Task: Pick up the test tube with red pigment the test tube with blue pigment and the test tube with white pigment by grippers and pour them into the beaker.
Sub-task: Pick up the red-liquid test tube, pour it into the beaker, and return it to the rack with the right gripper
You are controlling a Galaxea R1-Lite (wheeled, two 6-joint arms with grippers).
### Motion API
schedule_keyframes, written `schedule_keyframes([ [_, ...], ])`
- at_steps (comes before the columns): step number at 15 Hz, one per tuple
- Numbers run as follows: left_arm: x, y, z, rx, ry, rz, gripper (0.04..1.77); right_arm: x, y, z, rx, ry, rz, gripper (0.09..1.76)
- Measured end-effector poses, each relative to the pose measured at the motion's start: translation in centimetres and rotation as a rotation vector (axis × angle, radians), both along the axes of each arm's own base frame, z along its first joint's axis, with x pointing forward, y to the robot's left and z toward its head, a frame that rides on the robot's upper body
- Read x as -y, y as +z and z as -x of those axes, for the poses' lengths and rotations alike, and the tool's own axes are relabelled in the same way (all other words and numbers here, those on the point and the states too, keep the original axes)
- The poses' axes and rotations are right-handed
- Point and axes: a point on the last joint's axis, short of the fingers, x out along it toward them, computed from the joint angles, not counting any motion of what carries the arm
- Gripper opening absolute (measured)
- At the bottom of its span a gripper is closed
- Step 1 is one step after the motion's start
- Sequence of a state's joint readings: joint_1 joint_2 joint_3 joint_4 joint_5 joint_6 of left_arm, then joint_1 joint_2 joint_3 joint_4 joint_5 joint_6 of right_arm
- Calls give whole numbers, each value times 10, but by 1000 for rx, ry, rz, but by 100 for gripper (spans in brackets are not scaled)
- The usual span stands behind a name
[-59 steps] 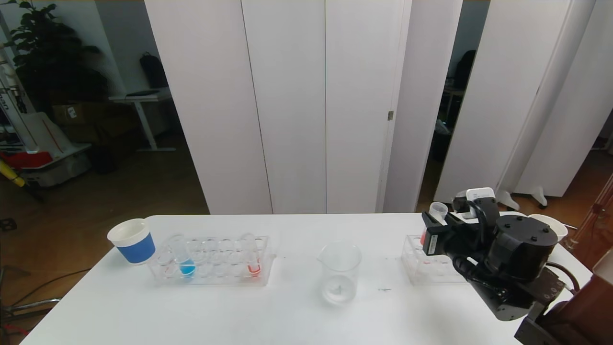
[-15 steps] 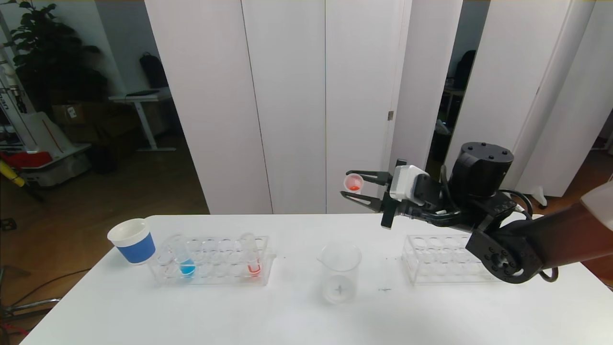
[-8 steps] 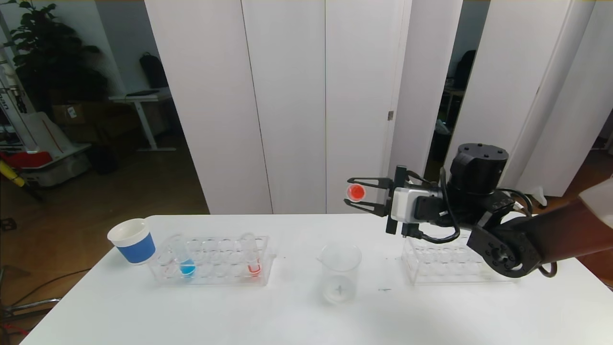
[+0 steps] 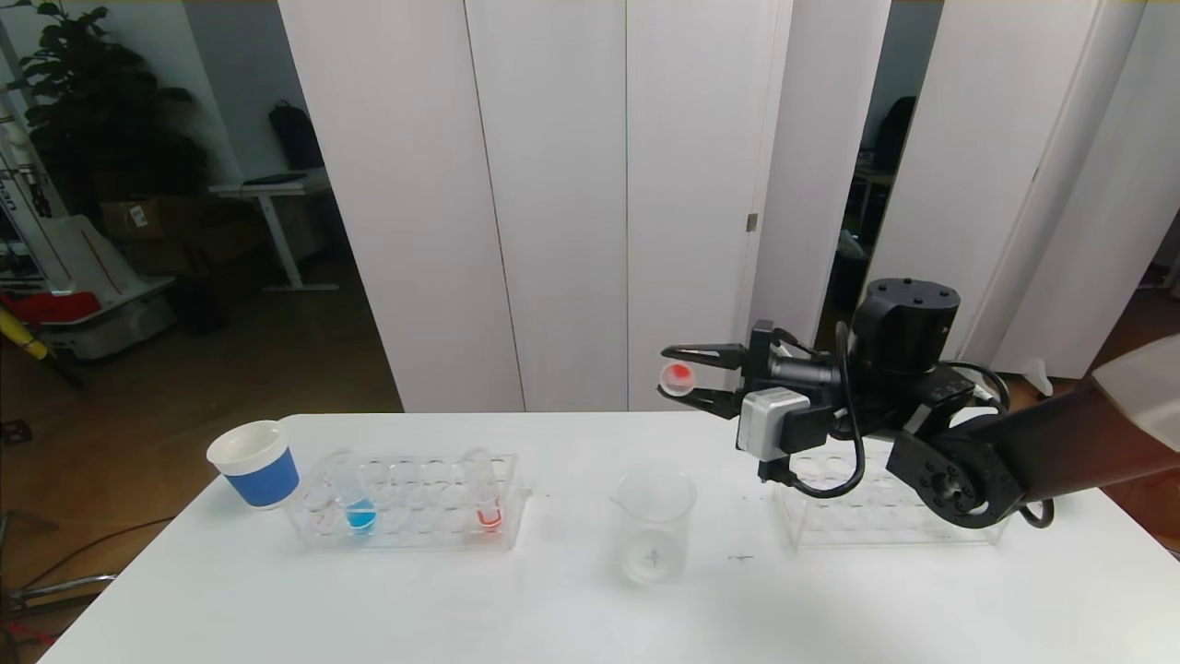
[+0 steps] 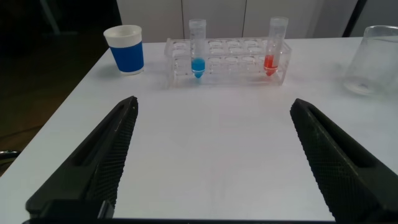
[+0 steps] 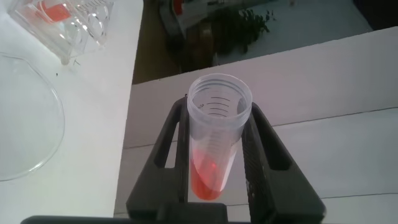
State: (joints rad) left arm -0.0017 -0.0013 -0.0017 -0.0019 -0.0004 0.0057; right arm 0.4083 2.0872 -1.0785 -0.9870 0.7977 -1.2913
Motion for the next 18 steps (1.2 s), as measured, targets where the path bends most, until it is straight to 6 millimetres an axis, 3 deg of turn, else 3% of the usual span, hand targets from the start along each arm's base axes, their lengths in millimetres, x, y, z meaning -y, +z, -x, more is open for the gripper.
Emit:
schedule_keyframes([
  [18,0,0,0,0,0,0,175,-6,-7,-4,202,-2,86,58],
])
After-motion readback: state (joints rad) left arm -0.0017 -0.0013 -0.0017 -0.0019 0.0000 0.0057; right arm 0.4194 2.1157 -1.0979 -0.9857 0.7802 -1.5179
